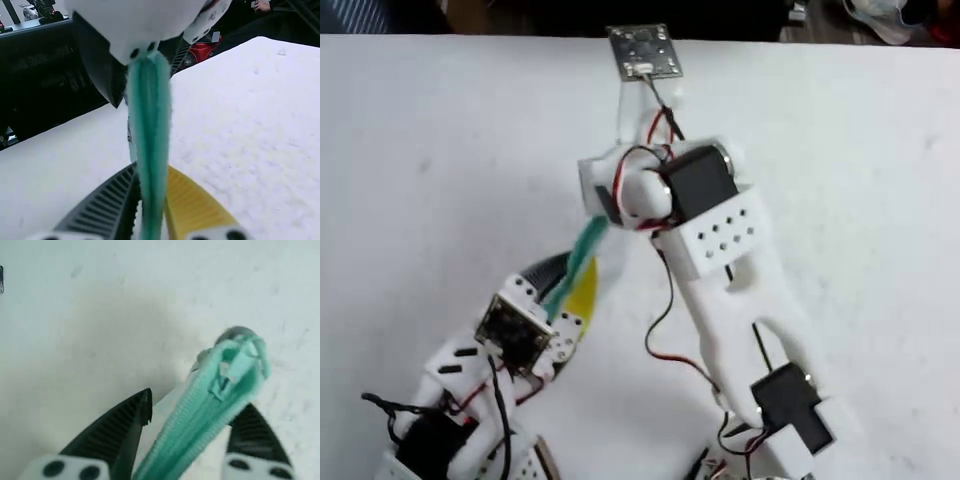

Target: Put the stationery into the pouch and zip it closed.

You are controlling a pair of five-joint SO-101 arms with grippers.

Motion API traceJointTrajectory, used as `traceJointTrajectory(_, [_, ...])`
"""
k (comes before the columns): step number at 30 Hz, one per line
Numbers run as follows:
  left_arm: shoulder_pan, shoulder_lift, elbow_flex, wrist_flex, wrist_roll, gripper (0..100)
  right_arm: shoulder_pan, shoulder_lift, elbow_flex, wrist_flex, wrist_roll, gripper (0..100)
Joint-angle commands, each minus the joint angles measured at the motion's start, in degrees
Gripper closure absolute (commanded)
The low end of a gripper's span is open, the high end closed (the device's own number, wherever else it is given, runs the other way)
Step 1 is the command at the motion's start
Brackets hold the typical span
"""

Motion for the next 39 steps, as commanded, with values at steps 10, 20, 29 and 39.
traceJointTrajectory(10, [-0.2,0.4,-8.2,10.5,-0.2,77,8.7,3.6,-0.2,-10.5,4.5,98.3])
traceJointTrajectory(20, [-0.8,0.4,-18.3,19.6,0.2,77,4.7,0.0,-2.5,-15.3,4.2,98.3])
traceJointTrajectory(29, [-13.1,0.4,-18.5,16.1,8.4,77,17.7,-0.4,7.3,-15.9,4.4,98.2])
traceJointTrajectory(39, [-18.2,0.4,-7.2,3.1,11.3,77,30.2,-0.5,18.1,-14.8,4.7,98.2])
